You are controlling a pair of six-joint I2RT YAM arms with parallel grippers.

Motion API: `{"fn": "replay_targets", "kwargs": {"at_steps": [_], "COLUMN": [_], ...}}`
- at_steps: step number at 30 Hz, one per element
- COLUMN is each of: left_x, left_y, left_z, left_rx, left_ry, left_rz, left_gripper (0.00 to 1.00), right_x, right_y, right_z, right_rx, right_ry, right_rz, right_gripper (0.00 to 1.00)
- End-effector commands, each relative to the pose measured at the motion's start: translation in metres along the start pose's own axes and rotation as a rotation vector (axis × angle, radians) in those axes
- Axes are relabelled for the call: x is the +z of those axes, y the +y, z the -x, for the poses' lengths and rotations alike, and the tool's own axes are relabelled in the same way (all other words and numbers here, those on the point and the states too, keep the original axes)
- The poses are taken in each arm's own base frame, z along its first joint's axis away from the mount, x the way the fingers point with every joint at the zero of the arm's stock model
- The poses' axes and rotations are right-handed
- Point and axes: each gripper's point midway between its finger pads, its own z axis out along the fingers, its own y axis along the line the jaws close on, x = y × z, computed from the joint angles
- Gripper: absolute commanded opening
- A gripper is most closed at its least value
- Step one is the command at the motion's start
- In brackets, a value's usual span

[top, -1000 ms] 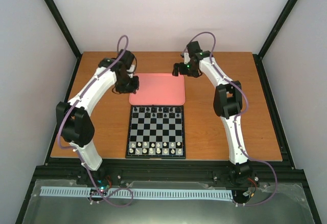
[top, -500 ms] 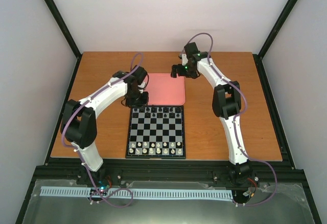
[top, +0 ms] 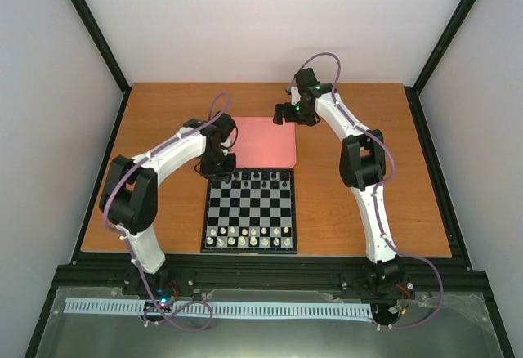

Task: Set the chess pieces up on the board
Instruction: Place the chess piece on the chessboard.

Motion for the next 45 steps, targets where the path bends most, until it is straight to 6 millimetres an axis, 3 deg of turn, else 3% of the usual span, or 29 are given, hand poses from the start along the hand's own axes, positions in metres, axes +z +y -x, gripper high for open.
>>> {"fn": "replay_targets", "kwargs": {"at_steps": [1,20,45], "left_x": [0.008,0.023,0.027], "left_y": [0.004,0.003,0.013], "left_z": [0.002,0.021,0.003], "left_rx": [-0.010,-0.023,-0.030], "left_ry": [0.006,0.006,0.048], "left_rz": [0.028,0.065,0.090], "left_gripper": [0.07,0.08,0.09], "right_x": [-0.005,-0.003,-0.001], "right_y": [0.005,0.003,0.005], "right_z": [0.002,0.002,-0.001], "right_rx": [-0.020,-0.022,-0.015], "right_ry": [-0.011,-0.011,0.002], "right_rz": [-0.005,-0.005,0.007], "right_gripper": [1.00,1.00,1.00]}}
